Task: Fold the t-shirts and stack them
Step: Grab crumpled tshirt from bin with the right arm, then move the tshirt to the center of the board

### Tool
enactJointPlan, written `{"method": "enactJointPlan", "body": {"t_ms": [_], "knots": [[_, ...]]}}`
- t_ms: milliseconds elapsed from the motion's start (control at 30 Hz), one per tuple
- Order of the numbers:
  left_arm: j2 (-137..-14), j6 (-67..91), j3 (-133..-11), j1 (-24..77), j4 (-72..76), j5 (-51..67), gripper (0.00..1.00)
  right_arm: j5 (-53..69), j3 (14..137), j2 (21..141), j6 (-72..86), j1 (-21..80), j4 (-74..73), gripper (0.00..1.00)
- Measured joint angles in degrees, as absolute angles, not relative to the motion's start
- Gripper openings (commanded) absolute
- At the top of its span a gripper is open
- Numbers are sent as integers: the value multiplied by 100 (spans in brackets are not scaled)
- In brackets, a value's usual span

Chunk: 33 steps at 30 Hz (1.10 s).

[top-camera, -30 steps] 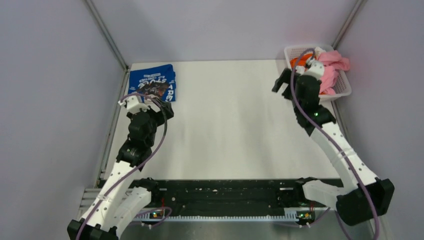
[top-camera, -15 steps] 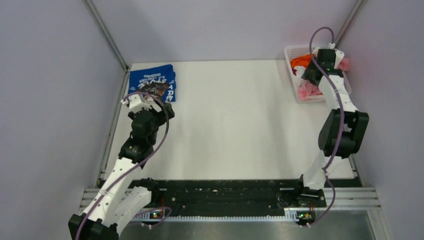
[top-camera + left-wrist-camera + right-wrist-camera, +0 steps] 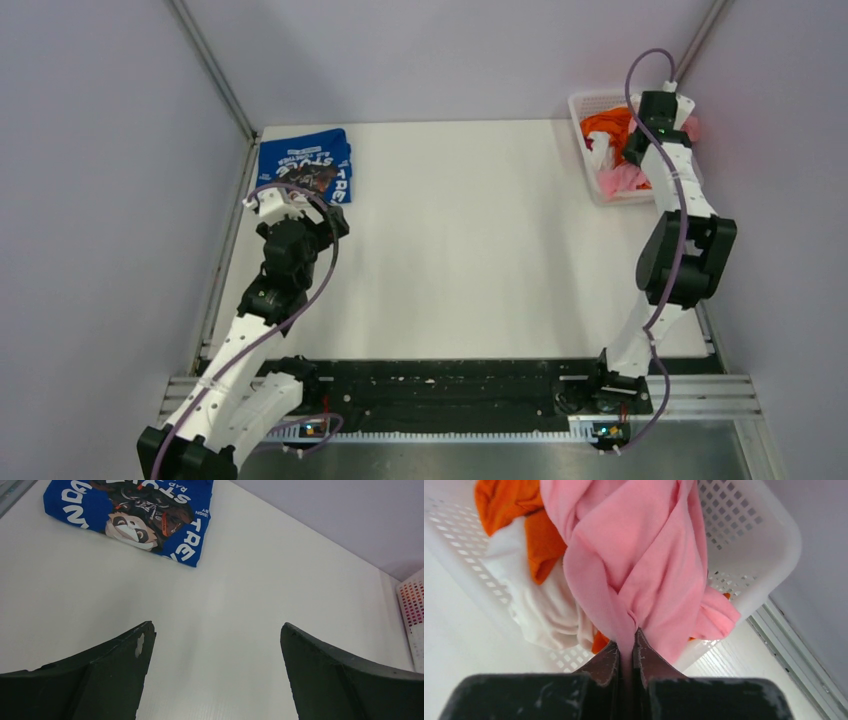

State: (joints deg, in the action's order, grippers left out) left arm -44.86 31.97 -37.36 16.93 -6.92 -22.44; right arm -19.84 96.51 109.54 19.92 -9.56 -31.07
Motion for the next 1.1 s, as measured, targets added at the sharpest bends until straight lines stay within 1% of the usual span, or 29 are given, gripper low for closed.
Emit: {"method": "enactJointPlan", "body": {"t_ms": [167,400,467,567,700,833,967,1100], "knots": [[-4462,3199,-3736,1693,-692,-2241,99,-1774,9924,10228,1693,-958,-3127,0],[-4462,3201,-3736,1693,-690,-2209,99,-113,11371,9135,1448,-738,-2921,0],[-4462,3201,-3736,1693,-692,-2193,99,386,11697,8914,1352,-368,-2897,0],[-4451,3201,-3736,1693,-718,-2193,99,1334,12016,8737,1297,484,-2858,0],[-4353,3208,-3736,1693,-823,-2193,99,2263,12040,8757,1188,1649,-2869,0],[-4204,3273,-3739,1693,-882,-2198,99,2565,12046,9094,910,2685,-3083,0],[-4073,3317,-3741,1693,-1100,-2261,99,2877,11950,9507,812,3203,-3251,0],[-3981,3356,-3741,1693,-1258,-2414,99,2799,11032,9402,886,3247,-3039,0]]}}
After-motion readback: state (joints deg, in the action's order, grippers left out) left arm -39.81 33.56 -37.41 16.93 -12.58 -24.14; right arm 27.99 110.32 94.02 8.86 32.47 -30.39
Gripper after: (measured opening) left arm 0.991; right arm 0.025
